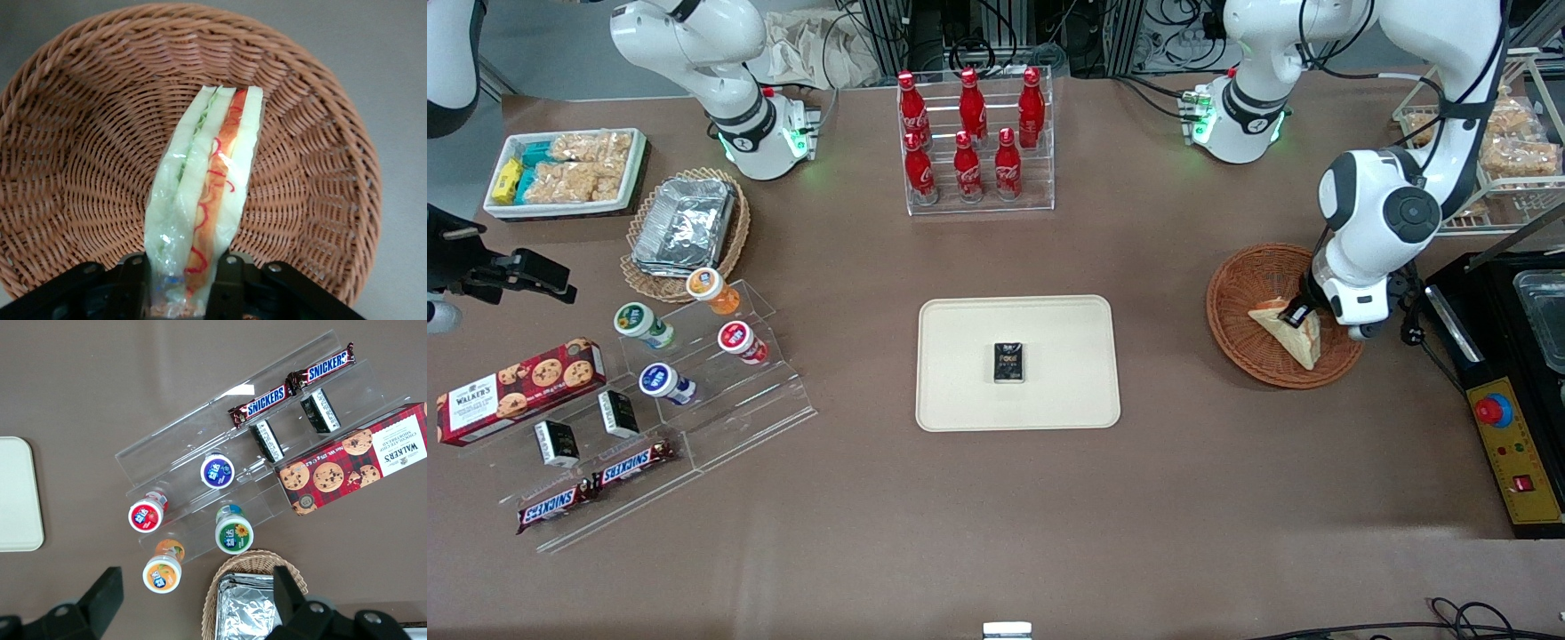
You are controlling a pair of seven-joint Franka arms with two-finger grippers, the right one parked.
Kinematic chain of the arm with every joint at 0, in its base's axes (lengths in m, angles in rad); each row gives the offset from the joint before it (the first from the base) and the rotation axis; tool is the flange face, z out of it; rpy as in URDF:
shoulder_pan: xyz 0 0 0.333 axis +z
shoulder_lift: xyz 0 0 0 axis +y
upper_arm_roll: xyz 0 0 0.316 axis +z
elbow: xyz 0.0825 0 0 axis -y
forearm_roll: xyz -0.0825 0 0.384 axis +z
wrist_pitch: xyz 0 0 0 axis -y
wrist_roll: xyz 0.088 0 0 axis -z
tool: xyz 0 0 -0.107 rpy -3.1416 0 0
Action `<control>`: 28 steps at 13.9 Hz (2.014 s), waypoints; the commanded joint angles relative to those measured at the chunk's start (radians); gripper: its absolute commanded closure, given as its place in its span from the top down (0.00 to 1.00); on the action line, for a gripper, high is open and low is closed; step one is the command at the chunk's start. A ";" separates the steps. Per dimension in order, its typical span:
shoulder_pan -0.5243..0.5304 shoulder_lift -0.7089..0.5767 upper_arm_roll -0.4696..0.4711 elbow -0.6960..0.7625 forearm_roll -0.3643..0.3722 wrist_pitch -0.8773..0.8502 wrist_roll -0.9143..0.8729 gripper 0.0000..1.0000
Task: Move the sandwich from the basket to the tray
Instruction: 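Close the left gripper on the sandwich and lift it from the basket, then carry the sandwich with the left gripper over the white tray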
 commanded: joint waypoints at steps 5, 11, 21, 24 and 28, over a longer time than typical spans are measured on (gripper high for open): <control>0.000 -0.156 -0.006 0.249 0.019 -0.445 0.202 0.00; -0.008 -0.084 -0.090 0.740 0.016 -0.937 0.340 0.00; -0.009 -0.017 -0.389 0.850 -0.054 -0.941 0.317 0.00; -0.011 0.080 -0.476 0.845 -0.028 -0.839 0.263 0.00; -0.129 0.244 -0.500 0.842 0.123 -0.681 0.060 0.00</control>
